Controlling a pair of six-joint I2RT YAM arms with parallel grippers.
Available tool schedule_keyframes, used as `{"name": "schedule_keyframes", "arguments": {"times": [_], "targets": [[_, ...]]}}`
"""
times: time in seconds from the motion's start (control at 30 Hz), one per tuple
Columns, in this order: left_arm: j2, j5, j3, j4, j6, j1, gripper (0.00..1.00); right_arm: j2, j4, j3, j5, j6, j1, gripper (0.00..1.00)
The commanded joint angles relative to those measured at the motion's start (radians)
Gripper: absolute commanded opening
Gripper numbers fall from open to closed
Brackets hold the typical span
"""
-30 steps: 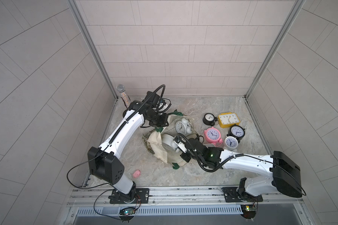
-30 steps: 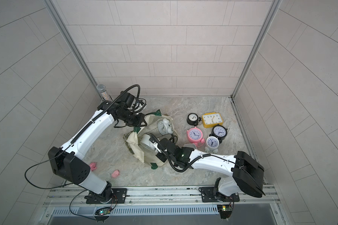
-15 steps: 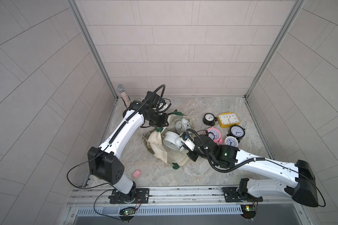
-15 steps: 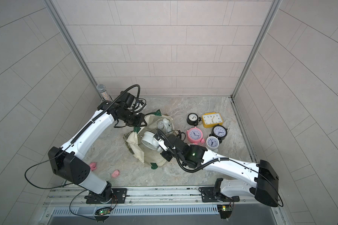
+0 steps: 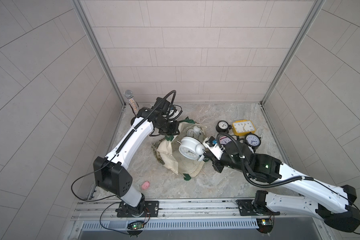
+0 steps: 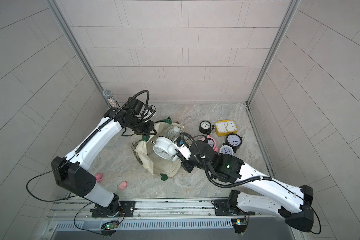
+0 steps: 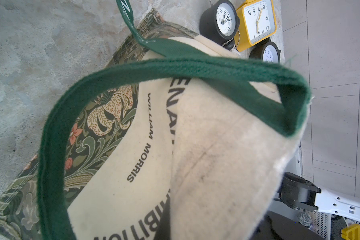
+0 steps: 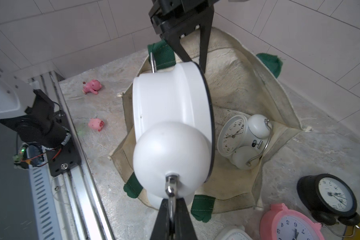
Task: Take the alarm clock out of the canvas bag
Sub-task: Pick up the alarm from the canvas bag, then place the alarm at the center of the board.
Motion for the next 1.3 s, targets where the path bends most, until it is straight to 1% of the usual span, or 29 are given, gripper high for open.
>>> {"name": "schedule_keyframes", "arguments": {"times": [0.0, 0.37, 0.5, 0.63, 0.83, 0.9, 1.0, 1.27], "targets": [[-0.001, -0.018, 0.010, -0.020, 0.005, -0.003, 0.00, -0.081, -0.011, 0.030, -0.114, 0.069, -0.044, 0.00], [0.004, -0.039, 0.006, -0.029, 0.017, -0.004, 0.00, -0.238, -0.287, 0.121, -0.153, 0.215, -0.186, 0.00], [0.006, -0.037, 0.002, -0.021, 0.017, -0.003, 0.00, -0.251, -0.436, 0.168, -0.141, 0.262, -0.229, 0.00], [0.011, -0.031, 0.003, -0.019, 0.016, -0.003, 0.00, -0.267, -0.532, 0.166, -0.134, 0.329, -0.249, 0.00], [0.004, -0.031, -0.001, -0.021, 0.016, -0.003, 0.00, -0.338, -0.582, 0.051, -0.105, 0.465, -0.266, 0.00], [0.003, -0.031, -0.001, -0.019, 0.017, -0.003, 0.00, -0.360, -0.578, -0.003, -0.116, 0.515, -0.281, 0.00], [0.004, -0.031, -0.001, -0.020, 0.016, -0.003, 0.00, -0.380, -0.549, -0.086, -0.180, 0.575, -0.311, 0.00], [-0.001, -0.026, -0.005, -0.019, 0.013, -0.003, 0.00, -0.402, -0.407, -0.283, -0.432, 0.703, -0.383, 0.00]]}}
